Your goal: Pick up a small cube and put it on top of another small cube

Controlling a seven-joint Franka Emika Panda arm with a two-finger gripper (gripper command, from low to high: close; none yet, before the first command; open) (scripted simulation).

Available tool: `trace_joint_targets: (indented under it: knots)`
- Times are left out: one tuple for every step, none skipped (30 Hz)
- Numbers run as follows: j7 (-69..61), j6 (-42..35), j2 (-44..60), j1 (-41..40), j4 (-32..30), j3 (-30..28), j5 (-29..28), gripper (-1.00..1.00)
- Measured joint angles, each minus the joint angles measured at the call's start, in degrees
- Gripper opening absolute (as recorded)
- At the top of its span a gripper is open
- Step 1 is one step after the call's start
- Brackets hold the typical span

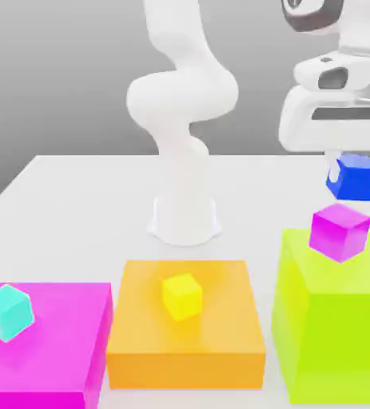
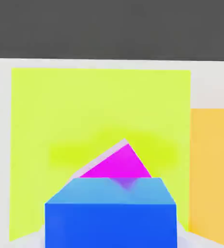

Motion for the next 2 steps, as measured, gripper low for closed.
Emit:
trace_joint_targets:
  knots:
    - [0.0,0.0,0.0,0.0,0.0,0.0,0.0,1.0]
    - [0.0,0.0,0.0,0.0,0.0,0.0,0.0,1.0]
